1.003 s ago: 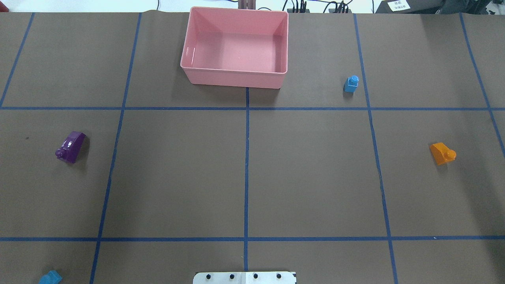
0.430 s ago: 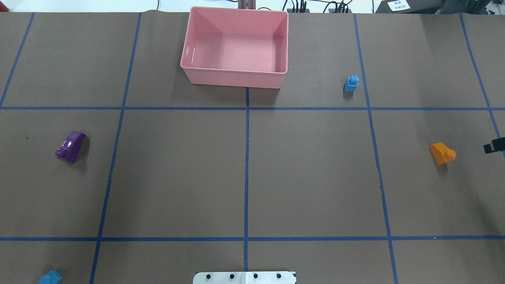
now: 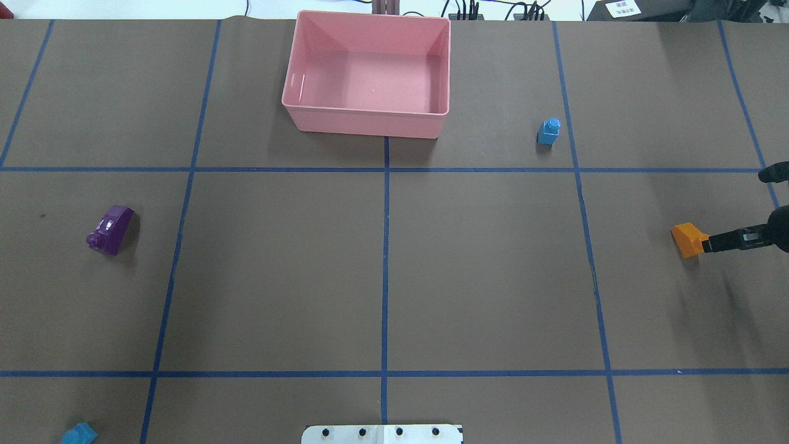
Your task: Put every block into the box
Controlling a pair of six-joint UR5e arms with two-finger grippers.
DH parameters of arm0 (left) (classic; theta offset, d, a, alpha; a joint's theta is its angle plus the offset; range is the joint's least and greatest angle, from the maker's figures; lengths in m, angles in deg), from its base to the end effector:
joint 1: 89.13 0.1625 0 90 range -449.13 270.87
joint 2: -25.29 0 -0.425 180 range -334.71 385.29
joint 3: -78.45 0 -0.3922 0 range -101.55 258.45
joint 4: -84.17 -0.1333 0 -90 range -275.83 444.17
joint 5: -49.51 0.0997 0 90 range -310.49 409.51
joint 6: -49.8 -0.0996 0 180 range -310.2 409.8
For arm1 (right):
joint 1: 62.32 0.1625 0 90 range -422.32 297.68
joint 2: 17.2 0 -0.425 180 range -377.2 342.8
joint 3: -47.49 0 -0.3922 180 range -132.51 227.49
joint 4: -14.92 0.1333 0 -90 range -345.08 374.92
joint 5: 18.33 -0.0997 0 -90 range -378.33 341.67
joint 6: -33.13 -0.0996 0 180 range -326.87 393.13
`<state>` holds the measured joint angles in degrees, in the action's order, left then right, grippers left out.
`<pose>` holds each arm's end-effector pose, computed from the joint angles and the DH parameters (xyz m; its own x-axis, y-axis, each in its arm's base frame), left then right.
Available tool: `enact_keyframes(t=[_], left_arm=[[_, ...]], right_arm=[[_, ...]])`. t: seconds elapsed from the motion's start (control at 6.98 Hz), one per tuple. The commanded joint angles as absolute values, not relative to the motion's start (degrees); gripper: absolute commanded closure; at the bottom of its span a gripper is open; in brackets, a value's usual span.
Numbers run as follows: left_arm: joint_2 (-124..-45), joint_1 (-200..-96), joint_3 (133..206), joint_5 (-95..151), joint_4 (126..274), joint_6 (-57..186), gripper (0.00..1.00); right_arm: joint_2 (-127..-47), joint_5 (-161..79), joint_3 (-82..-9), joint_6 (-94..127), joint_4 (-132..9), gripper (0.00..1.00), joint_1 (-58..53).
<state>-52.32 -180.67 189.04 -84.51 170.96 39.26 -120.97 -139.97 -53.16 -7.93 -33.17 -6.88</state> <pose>-0.0749 -0.4007 0.5843 0.7132 0.2226 -0.6647 -0.1055 0.9715 0.2121 -0.1722 -0.3929 0.6003 0.6785 -0.1466 0.7198 -0.0047 0.9790 0.2038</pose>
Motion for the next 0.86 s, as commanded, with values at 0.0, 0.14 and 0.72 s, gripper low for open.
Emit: enact_keyframes(t=[0.0,0.14,0.72], left_arm=[[-52.32,-180.62,187.27,-85.14,173.10,39.26,0.00],[-52.32,-180.71,186.48,-85.93,173.99,39.26,0.00],[-52.32,-180.62,185.68,-86.02,174.79,39.26,0.00]], right_arm=[[-117.85,-138.74,-50.60,-8.18,-32.71,0.01,-8.87],[-116.70,-138.65,-48.77,-8.18,-32.46,0.03,-9.14],[-116.25,-138.74,-48.31,-8.00,-32.89,1.00,-9.14]])
